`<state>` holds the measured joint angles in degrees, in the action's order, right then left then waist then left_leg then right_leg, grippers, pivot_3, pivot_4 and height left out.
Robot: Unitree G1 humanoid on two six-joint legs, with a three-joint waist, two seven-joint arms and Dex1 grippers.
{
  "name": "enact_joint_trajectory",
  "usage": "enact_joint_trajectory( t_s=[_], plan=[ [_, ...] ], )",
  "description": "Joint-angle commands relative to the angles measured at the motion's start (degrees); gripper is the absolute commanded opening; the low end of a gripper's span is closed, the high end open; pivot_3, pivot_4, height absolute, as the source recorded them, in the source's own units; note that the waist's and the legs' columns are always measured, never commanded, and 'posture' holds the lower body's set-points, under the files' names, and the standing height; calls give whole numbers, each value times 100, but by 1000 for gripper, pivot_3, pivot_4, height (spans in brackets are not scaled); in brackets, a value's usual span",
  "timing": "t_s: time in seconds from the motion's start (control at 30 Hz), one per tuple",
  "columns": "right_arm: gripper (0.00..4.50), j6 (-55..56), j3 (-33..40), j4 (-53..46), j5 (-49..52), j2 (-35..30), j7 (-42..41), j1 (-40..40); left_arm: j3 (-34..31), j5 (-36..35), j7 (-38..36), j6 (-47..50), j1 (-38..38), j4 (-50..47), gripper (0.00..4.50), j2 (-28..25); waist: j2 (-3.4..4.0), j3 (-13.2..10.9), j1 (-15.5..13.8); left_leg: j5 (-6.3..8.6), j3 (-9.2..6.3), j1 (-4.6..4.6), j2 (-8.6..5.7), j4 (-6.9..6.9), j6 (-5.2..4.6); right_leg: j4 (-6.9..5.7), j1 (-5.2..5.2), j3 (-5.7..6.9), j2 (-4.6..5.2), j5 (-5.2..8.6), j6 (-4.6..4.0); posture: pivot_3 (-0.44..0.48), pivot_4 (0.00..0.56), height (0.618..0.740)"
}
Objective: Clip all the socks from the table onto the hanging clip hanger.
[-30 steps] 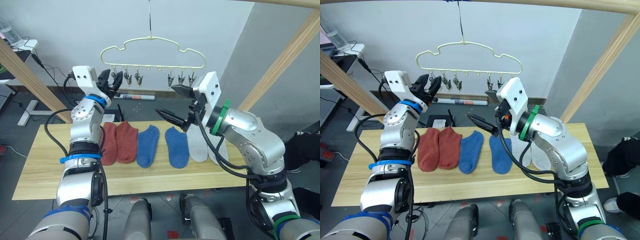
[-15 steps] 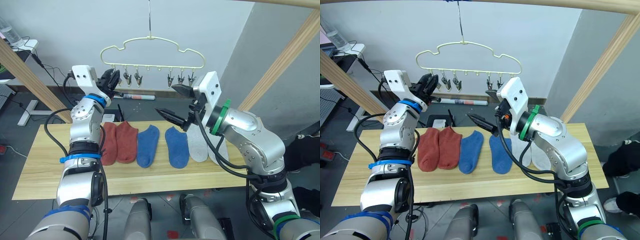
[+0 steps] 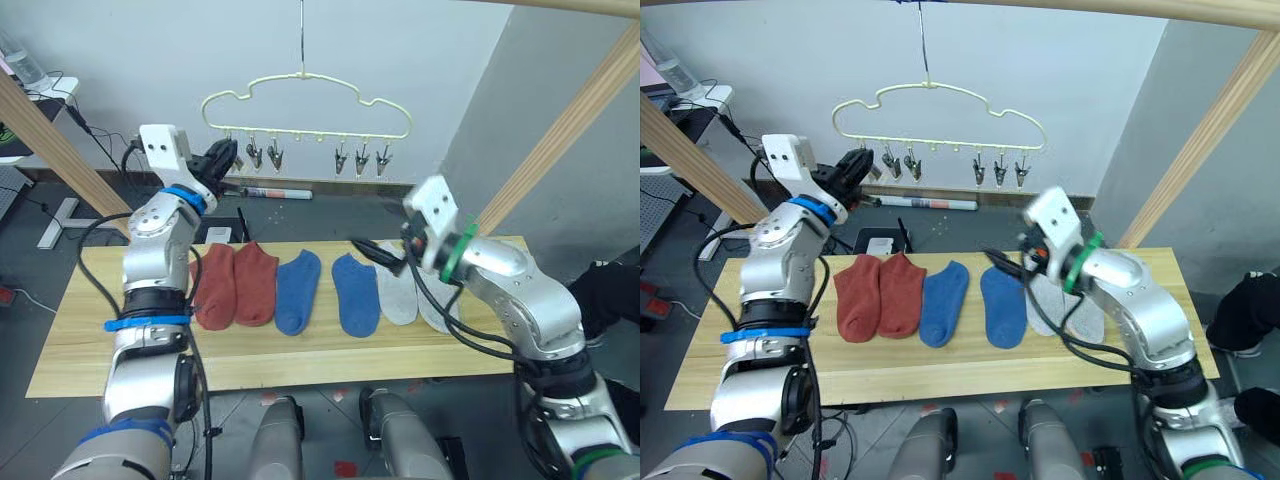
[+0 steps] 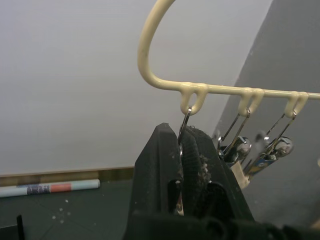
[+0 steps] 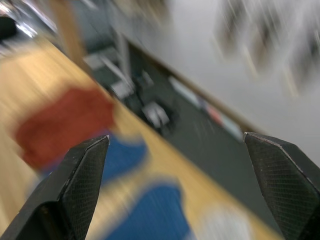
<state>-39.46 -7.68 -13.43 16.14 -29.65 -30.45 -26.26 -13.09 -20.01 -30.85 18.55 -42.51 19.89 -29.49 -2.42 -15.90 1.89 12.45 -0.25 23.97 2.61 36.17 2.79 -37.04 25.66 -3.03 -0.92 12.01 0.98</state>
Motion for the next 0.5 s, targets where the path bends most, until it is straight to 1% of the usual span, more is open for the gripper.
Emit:
enact_joint_trajectory(
  t_s=[0.03, 0.13, 0.23, 0.27, 0.33, 0.43, 0.5],
  plan=[
    [4500, 481, 335, 695, -265, -269, -123, 39, 6, -561, -419, 1468, 203, -712, 3, -389, 7, -12, 14, 0, 1, -3, 0, 0, 0, -1, 0, -1, -1, 0, 0, -11, 313, 740],
    [4500, 564, 188, 1619, -459, -415, -313, -211, -76, -1271, -757, 2890, 190, -988, 3, -685, 14, -26, 90, 0, 4, -12, 4, 0, 0, -9, 0, -7, -8, 1, 0, -3, 313, 740],
    [4500, 811, 146, 2459, -665, -344, -353, -522, -89, -1567, -959, 3530, 94, -1007, 3, -876, 17, -29, 163, -1, 4, -17, 7, 0, -1, -14, 0, -10, -16, 0, 0, -2, 313, 740],
    [4500, 887, 102, 2858, -781, -305, -338, -678, -95, -1657, -1034, 3691, 38, -981, 3, -917, 16, -30, 180, -1, 5, -17, 8, 0, -1, -14, 0, -12, -19, 1, 0, -4, 314, 740],
    [4500, 1004, 54, 3332, -937, -250, -347, -862, -99, -1746, -1103, 3856, -20, -962, 3, -959, 18, -33, 183, -1, 7, -17, 9, -3, -1, -12, 0, -16, -22, 0, 0, -2, 314, 740],
    [4500, 1303, -137, 4203, -1206, -125, -480, -1134, -476, -2446, -1083, 4822, -187, -942, 3, -833, 16, -36, 170, 0, 10, -10, 8, -8, -1, -3, 4, -19, -22, 1, 0, -4, 314, 740],
    [4500, 1450, -193, 4652, -1315, -41, -543, -1291, -506, -2611, -1145, 5092, -138, -1018, 3, -869, 16, -40, 163, 0, 19, -5, 7, -8, -1, -2, 10, -27, -19, 2, 3, -5, 315, 740]
  ],
)
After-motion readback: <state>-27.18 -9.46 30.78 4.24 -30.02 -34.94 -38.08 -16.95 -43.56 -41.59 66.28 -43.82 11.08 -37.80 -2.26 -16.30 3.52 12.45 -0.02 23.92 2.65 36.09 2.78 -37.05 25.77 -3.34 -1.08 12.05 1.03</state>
